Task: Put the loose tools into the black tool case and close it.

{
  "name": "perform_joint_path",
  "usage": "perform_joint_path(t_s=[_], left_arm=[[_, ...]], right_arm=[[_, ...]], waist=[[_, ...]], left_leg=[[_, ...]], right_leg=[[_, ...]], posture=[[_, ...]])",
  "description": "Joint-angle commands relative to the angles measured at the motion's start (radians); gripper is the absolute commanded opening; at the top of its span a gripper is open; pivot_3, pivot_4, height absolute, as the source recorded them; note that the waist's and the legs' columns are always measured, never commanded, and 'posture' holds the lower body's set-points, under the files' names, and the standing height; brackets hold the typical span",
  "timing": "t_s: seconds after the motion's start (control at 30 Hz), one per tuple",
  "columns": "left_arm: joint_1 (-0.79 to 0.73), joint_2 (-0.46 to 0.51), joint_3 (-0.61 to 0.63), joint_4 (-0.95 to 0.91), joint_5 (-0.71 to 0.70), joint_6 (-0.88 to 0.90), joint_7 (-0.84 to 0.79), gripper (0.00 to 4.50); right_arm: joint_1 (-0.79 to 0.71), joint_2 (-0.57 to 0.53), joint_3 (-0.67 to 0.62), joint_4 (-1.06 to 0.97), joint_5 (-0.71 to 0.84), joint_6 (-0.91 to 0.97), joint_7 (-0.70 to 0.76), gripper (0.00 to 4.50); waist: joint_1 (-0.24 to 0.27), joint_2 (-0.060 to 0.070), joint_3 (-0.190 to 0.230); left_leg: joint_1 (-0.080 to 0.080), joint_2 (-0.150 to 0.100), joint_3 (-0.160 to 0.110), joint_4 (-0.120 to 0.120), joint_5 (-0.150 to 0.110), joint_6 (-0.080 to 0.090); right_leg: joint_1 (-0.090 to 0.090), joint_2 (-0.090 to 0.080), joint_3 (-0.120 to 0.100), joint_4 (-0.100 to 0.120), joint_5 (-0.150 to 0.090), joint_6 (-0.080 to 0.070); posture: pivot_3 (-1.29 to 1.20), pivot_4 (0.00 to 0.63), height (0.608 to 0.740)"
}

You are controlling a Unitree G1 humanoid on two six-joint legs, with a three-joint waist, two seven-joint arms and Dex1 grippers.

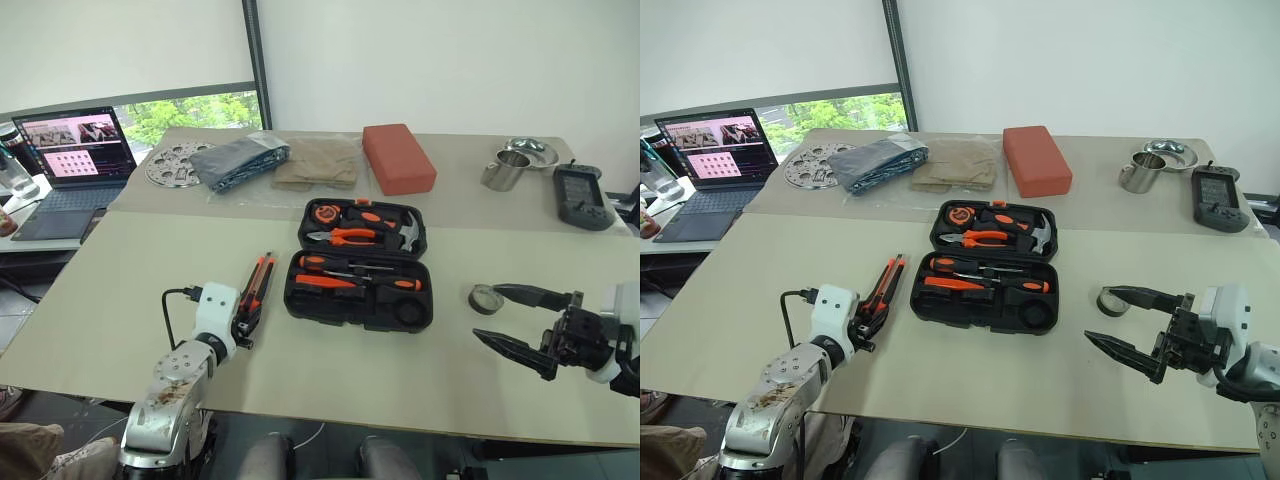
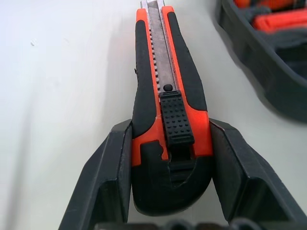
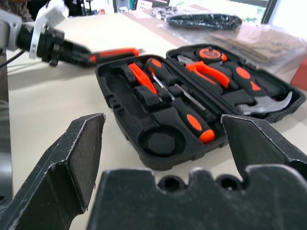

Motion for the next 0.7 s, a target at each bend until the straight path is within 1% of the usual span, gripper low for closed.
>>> perform_joint_path(t_s=[0.03, 0.17, 0.23, 0.3, 0.4, 0.43, 0.47, 0.5, 0.53, 0.6, 0.63, 0.67, 0.7], left_arm=[[-0.031, 0.014, 0.009, -0.009, 0.001, -0.026, -0.01, 1.78], [-0.062, 0.022, 0.025, 0.01, -0.011, -0.051, -0.026, 1.78], [-0.084, 0.038, 0.031, 0.033, -0.023, -0.084, -0.061, 1.78], [-0.117, 0.071, 0.04, 0.068, -0.058, -0.15, -0.15, 1.78], [-0.179, 0.143, 0.056, 0.148, -0.098, -0.249, -0.29, 1.78], [-0.197, 0.16, 0.062, 0.175, -0.11, -0.272, -0.322, 1.78], [-0.223, 0.175, 0.068, 0.212, -0.12, -0.296, -0.352, 1.78], [-0.247, 0.19, 0.07, 0.246, -0.129, -0.318, -0.386, 1.78], [-0.264, 0.201, 0.067, 0.273, -0.136, -0.336, -0.419, 1.78], [-0.311, 0.231, 0.052, 0.337, -0.156, -0.393, -0.522, 1.78], [-0.341, 0.251, 0.037, 0.376, -0.162, -0.426, -0.59, 1.78], [-0.381, 0.271, 0.013, 0.432, -0.153, -0.485, -0.669, 1.78], [-0.42, 0.284, -0.007, 0.491, -0.144, -0.534, -0.732, 1.78]], right_arm=[[0.02, 0.011, -0.037, -0.039, 0.01, -0.022, -0.006, 4.5], [0.039, 0.022, -0.046, -0.051, 0.018, -0.014, -0.02, 4.5], [0.048, 0.021, -0.048, -0.057, 0.026, -0.008, -0.018, 4.5], [0.058, 0.016, -0.055, -0.061, 0.034, 0.02, -0.036, 4.5], [0.068, 0.008, -0.062, -0.065, 0.026, 0.035, -0.054, 4.5], [0.07, 0.008, -0.063, -0.067, 0.028, 0.035, -0.055, 4.5], [0.068, 0.008, -0.064, -0.067, 0.027, 0.038, -0.062, 4.5], [0.067, 0.009, -0.065, -0.068, 0.027, 0.038, -0.064, 4.5], [0.064, 0.01, -0.066, -0.068, 0.027, 0.035, -0.064, 4.5], [0.062, 0.018, -0.07, -0.071, 0.031, 0.006, -0.045, 4.5], [0.065, 0.014, -0.07, -0.073, 0.03, 0.009, -0.043, 4.5], [0.064, 0.015, -0.072, -0.073, 0.037, 0.01, -0.04, 4.5], [0.061, 0.015, -0.072, -0.073, 0.042, 0.014, -0.039, 4.5]], waist=[[0.0, 0.0, 0.0], [0.002, 0.0, 0.0], [0.002, 0.0, 0.0], [0.002, 0.0, 0.0], [0.0, 0.0, 0.0], [0.007, -0.003, 0.001], [0.01, -0.004, 0.001], [0.011, -0.008, 0.0], [0.014, -0.011, 0.0], [0.013, -0.017, 0.0], [0.003, -0.017, -0.001], [-0.005, -0.02, -0.001], [-0.015, -0.021, -0.001]], left_leg=[[0.0, 0.0, 0.0, 0.0, 0.0, 0.0], [-0.001, 0.0, 0.0, -0.001, 0.0, 0.0], [-0.001, 0.0, 0.0, -0.001, 0.0, 0.0], [-0.001, 0.0, 0.0, -0.001, 0.0, 0.0], [-0.001, 0.0, 0.0, -0.001, 0.0, 0.0], [0.001, 0.001, 0.002, -0.001, 0.0, 0.0], [0.008, 0.014, 0.03, -0.002, -0.002, -0.005], [0.009, 0.018, 0.04, -0.003, -0.003, -0.006], [0.014, 0.023, 0.062, -0.005, -0.004, -0.007], [0.025, 0.041, 0.11, -0.009, -0.008, -0.014], [0.029, 0.044, 0.121, -0.012, -0.01, -0.016], [0.019, 0.03, 0.102, -0.014, -0.01, -0.015], [0.022, 0.027, 0.088, -0.013, -0.01, -0.016]], right_leg=[[0.0, 0.0, 0.0, -0.001, 0.001, -0.001], [0.0, 0.0, -0.001, -0.002, 0.001, -0.001], [0.0, 0.0, -0.001, -0.002, 0.001, -0.001], [0.0, 0.0, -0.001, -0.001, 0.001, -0.001], [0.0, 0.0, -0.001, -0.001, 0.001, -0.001], [-0.002, 0.0, 0.0, -0.001, 0.001, -0.001], [-0.018, 0.002, 0.014, 0.003, 0.002, -0.004], [-0.022, 0.004, 0.022, 0.005, 0.003, -0.005], [-0.034, 0.006, 0.035, 0.011, 0.003, -0.006], [-0.048, 0.015, 0.06, 0.012, 0.011, -0.009], [-0.05, 0.02, 0.07, 0.012, 0.012, -0.012], [-0.036, 0.02, 0.066, 0.006, 0.016, -0.007], [-0.033, 0.021, 0.065, 0.006, 0.016, -0.006]], posture=[[0.0, 0.15, 0.74], [0.0, 0.15, 0.74], [0.0, 0.15, 0.74], [0.0, 0.15, 0.74], [0.0, 0.15, 0.74], [0.0, 0.15, 0.74], [0.0, 0.15, 0.74], [0.0, 0.15, 0.74], [0.0, 0.15, 0.74], [0.0, 0.15, 0.74], [0.0, 0.15, 0.74], [0.0, 0.15, 0.74], [0.0, 0.15, 0.74]])
